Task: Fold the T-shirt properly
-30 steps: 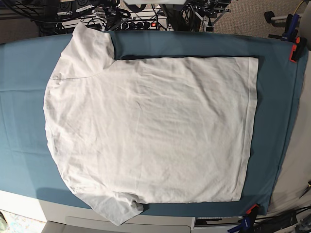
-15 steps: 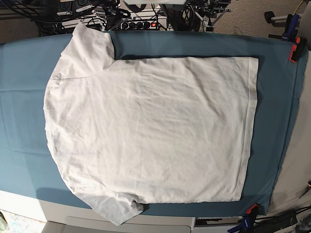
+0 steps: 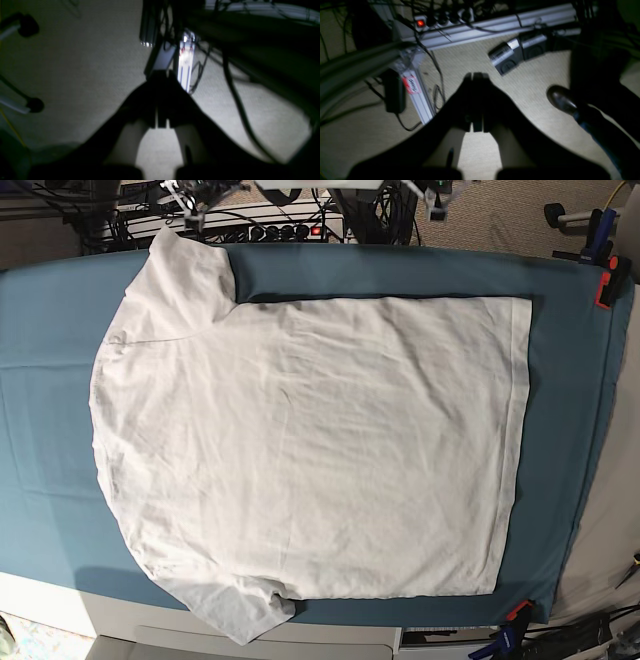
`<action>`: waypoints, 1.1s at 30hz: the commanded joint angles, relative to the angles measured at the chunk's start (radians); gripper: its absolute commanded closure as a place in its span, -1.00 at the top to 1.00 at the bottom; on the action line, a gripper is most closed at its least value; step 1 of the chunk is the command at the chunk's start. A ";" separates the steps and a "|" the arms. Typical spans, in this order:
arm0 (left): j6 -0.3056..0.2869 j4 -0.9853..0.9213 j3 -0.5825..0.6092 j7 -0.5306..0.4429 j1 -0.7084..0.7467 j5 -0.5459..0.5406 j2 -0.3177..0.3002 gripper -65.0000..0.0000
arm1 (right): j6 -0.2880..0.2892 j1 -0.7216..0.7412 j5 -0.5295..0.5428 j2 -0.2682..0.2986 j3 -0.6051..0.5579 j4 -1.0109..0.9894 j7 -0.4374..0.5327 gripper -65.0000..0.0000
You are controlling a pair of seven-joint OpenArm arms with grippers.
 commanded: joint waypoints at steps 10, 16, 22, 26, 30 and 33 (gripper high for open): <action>0.004 0.543 -0.001 0.061 0.437 0.002 -0.194 -1.00 | 0.068 -0.334 0.161 0.142 0.002 0.336 0.019 -1.00; -0.003 1.045 -0.102 0.121 0.769 0.003 -0.303 -1.00 | 0.156 -0.602 0.246 0.175 0.026 0.671 0.018 -1.00; -0.175 1.415 -0.316 0.355 0.929 -0.116 -0.315 -1.00 | 0.344 -0.770 0.410 0.175 0.167 0.921 -0.044 -1.00; -0.365 1.563 -0.479 0.459 0.972 -0.262 -0.315 -1.00 | 0.523 -0.861 0.550 0.178 0.312 1.061 -0.094 -1.00; -0.544 1.638 -0.614 0.507 0.976 -0.408 -0.319 -1.00 | 0.622 -0.924 0.707 0.181 0.471 1.154 -0.097 -1.00; -0.660 1.643 -0.675 0.509 0.965 -0.487 -0.339 -1.00 | 0.622 -0.933 0.824 0.181 0.560 1.203 -0.164 -1.00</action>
